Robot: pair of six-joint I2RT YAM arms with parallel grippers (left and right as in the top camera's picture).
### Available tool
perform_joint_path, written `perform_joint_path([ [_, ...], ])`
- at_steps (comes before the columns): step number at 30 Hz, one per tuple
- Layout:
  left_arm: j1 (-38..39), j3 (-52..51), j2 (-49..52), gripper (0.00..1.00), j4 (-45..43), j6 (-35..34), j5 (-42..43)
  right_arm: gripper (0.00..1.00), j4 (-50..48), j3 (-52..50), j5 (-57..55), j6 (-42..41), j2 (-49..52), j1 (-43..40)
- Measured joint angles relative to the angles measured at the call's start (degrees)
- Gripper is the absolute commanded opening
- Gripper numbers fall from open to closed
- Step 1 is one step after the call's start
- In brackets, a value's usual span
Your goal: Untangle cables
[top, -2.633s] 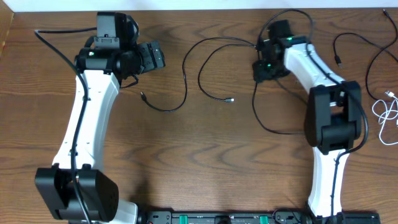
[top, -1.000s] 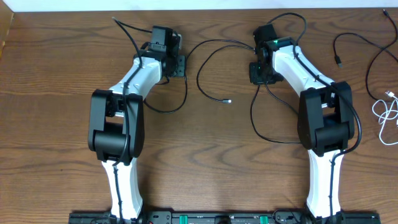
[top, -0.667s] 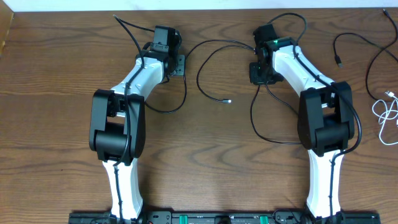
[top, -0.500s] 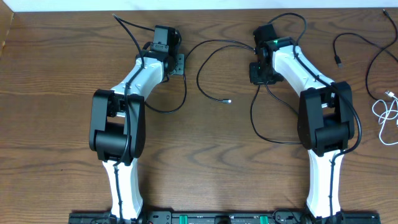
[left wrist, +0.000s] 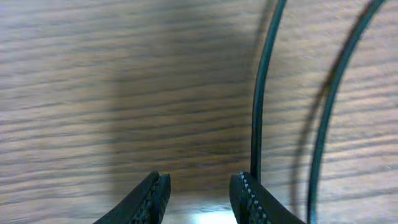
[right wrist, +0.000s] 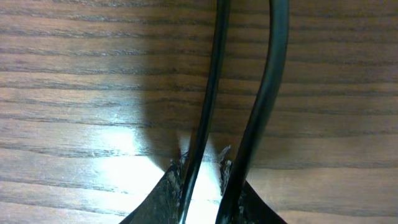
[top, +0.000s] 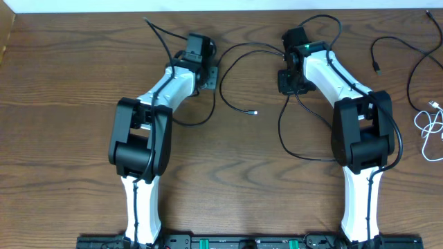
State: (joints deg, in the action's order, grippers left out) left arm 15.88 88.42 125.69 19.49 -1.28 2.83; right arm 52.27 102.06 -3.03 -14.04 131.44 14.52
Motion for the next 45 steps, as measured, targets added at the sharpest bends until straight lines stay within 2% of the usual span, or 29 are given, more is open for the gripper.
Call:
perform_joint_path([
  [6,1.5,0.1,0.5,0.35,1.7,-0.6,1.0,0.17,0.5,0.0,0.6,0.3,0.0,0.0],
  [12,3.1,0.6,0.5,0.34,3.2,-2.3,7.9,0.19,0.5,0.0,3.5,1.5,-0.1,-0.3],
  [15,4.7,0.7,0.5,0.33,3.9,-4.4,11.1,0.25,0.0,0.0,6.7,1.6,-0.1,-0.3],
  [19,7.3,0.9,0.5,0.33,5.2,-7.6,13.8,0.43,-2.0,0.2,13.5,1.8,-0.1,-0.3],
  [20,7.9,0.9,0.4,0.33,5.6,-8.2,14.2,0.45,-2.5,0.2,15.2,1.6,-0.1,-0.3],
  [30,10.6,1.0,0.2,0.28,7.6,-13.0,16.4,0.49,-7.5,0.4,22.6,-1.9,0.1,-0.2],
  [34,10.6,1.0,0.2,0.23,7.7,-14.5,16.5,0.49,-7.7,0.5,23.5,-1.8,0.1,0.2],
  [45,7.2,0.5,-1.4,0.21,10.8,-15.5,16.3,0.56,-5.6,0.5,24.3,6.7,0.1,1.1],
])
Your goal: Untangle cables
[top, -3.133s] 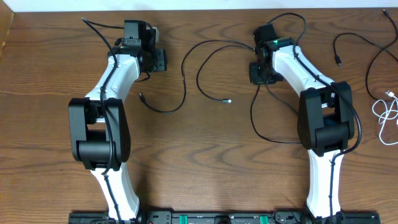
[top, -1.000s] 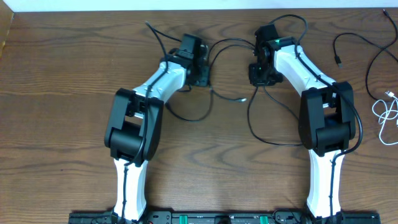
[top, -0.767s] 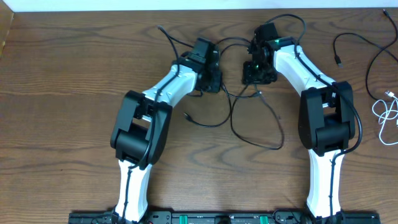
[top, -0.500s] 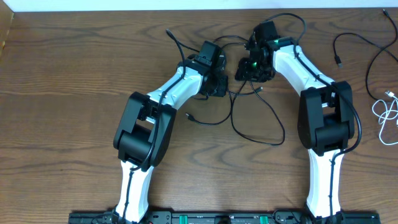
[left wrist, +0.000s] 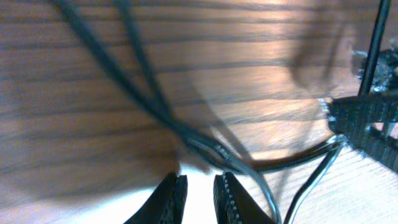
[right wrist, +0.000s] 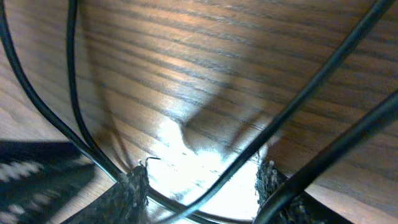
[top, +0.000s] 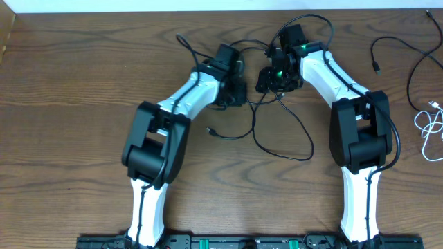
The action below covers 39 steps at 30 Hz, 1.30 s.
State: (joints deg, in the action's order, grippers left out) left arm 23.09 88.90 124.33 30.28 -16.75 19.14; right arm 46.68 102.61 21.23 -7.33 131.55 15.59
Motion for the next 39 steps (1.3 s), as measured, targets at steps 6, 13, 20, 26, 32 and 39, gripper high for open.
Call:
perform_joint_path([
  [6,-2.3,-0.4,-7.8,0.20,3.5,0.0,-0.3,0.71,0.3,0.0,0.0,6.9,0.0,1.0],
  [13,-3.4,-0.4,-13.4,0.18,5.5,-0.5,0.0,0.98,1.4,1.0,-1.2,12.2,0.0,2.4],
  [20,-9.3,-0.4,-14.3,0.19,6.8,-1.1,0.0,0.99,6.5,4.0,-8.1,17.0,-0.6,2.4],
  [26,-14.2,-0.4,-19.8,0.19,6.8,-1.4,0.1,0.99,6.7,4.5,-11.7,21.1,-1.4,5.7],
  [32,-18.5,-0.4,-21.2,0.19,8.5,-2.8,0.0,0.99,3.6,4.5,-18.5,22.4,-1.4,13.7],
  [39,-19.1,-0.4,-21.1,0.19,9.2,-3.0,-0.2,0.99,-0.1,4.5,-27.6,22.3,-1.4,19.5],
])
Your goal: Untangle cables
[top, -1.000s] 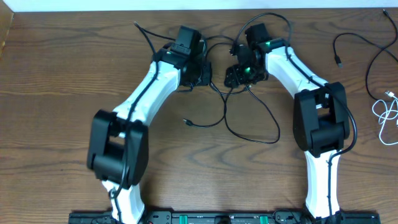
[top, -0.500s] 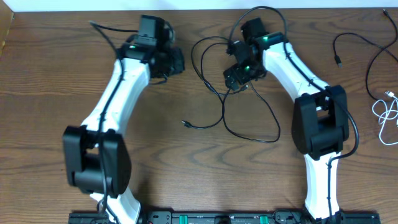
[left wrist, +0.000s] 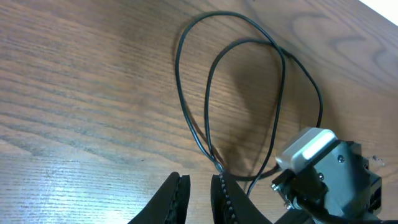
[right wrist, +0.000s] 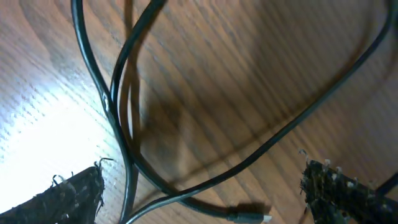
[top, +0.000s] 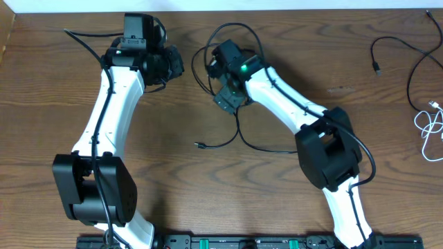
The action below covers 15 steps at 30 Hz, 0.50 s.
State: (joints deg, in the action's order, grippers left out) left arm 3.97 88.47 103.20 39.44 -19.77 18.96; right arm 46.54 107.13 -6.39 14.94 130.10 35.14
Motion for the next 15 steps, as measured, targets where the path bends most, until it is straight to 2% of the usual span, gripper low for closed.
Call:
perform_joint_path([
  [6,0.0,0.0,2.2,0.19,1.4,0.0,-1.0,0.99,0.4,0.0,-0.5,-1.8,0.0,-0.2],
  [9,0.2,0.0,4.5,0.19,2.3,0.0,-1.2,0.99,1.2,0.0,-1.2,-5.2,0.0,-0.9],
  [15,2.1,0.0,9.7,0.19,1.5,-0.2,-1.3,0.97,5.3,0.3,-0.3,-10.2,-0.1,-6.6],
])
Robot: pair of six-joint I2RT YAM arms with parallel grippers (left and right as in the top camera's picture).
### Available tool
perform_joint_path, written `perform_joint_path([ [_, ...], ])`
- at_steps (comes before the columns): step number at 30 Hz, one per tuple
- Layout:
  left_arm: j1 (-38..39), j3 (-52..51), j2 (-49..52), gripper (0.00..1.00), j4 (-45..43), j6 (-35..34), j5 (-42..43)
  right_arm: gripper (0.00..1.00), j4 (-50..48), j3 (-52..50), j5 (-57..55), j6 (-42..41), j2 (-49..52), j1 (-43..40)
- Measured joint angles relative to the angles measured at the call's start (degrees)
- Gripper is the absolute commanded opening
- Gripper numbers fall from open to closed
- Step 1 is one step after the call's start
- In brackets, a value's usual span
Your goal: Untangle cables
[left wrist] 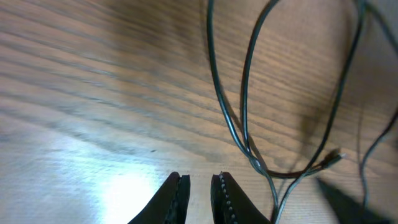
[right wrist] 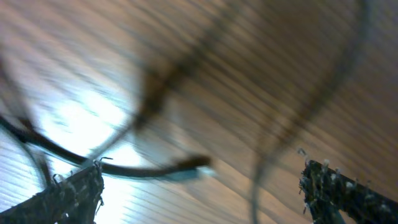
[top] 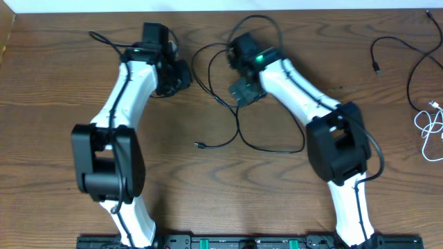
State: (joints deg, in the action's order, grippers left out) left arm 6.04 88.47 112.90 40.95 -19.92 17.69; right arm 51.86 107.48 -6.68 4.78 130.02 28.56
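Observation:
A black cable [top: 239,124] lies in crossing loops at the middle back of the table, and its plug end [top: 199,145] points left. My left gripper [top: 181,75] sits just left of the loops. In the left wrist view its jaws [left wrist: 199,183] are almost together with only wood between them. Two crossing strands [left wrist: 245,93] run past on their right. My right gripper [top: 246,91] hovers over the right side of the loops. It stands wide open [right wrist: 202,186] in a blurred view, with a cable end [right wrist: 186,167] lying between the fingers, not gripped.
Another black cable [top: 391,47] lies at the back right. A white cable [top: 432,126] is coiled at the right edge. A lower loop of the tangled cable [top: 279,150] reaches toward the table's middle. The table's back edge runs just behind both grippers.
The left gripper has shifted a little right and nearer the table, closer to the loops. The right gripper, still wide open, has moved slightly right. The cable looks unmoved.
At first the left gripper stood open beside a strand and the right was shut on a strand, with the cable spread wide. Then both met at the middle, left jaws narrowed, right open, and the cable was bunched. Later they stood apart either side of the loops, as now.

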Motion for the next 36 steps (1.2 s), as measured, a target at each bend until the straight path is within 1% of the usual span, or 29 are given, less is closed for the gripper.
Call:
perform_joint_path([
  [3,1.4,0.0,2.3,0.19,-0.7,0.0,0.0,0.95,2.3,0.5,2.6,-1.1,-1.2,-4.3],
  [7,2.3,-0.1,3.2,0.19,-0.8,0.0,0.0,0.94,3.3,0.5,6.9,-2.1,-4.8,-7.8],
  [12,2.3,-0.1,3.2,0.19,-1.4,0.0,0.0,0.87,3.5,1.8,11.5,-4.6,-10.1,-11.9],
  [15,2.3,-0.1,3.2,0.19,-1.4,0.0,0.0,0.79,3.7,2.1,12.1,-5.4,-10.4,-14.3],
  [18,2.3,-0.1,3.2,0.19,-1.7,0.0,0.0,0.61,4.0,2.1,12.3,-6.3,-10.4,-17.3],
  [19,2.3,-0.1,3.2,0.19,-1.8,0.0,0.0,0.53,4.0,2.1,12.3,-6.6,-10.4,-18.2],
  [21,2.3,-0.1,3.2,0.19,-2.0,0.0,0.0,0.32,4.0,2.1,12.3,-7.0,-10.4,-19.8],
  [22,2.3,-0.1,3.2,0.19,-2.4,0.0,0.0,0.25,4.0,2.1,12.3,-6.9,-10.4,-20.8],
  [24,2.3,-0.1,3.2,0.19,-2.5,0.0,0.0,0.18,3.9,2.1,12.0,-7.0,-10.4,-21.3],
  [26,2.3,-0.1,3.2,0.19,-2.6,0.0,0.0,0.15,3.7,2.1,11.6,-6.7,-10.4,-21.3],
  [27,2.3,-0.1,3.2,0.15,-2.6,0.0,0.0,0.14,3.6,2.1,11.3,-6.7,-10.4,-21.2],
  [31,2.3,-0.1,3.2,0.15,-2.6,-0.2,-0.2,0.11,3.1,2.1,10.3,-6.6,-10.4,-21.0],
  [36,2.3,-0.2,3.2,0.15,-2.6,-0.2,-1.0,0.09,3.0,2.1,9.6,-6.6,-9.0,-20.9],
])
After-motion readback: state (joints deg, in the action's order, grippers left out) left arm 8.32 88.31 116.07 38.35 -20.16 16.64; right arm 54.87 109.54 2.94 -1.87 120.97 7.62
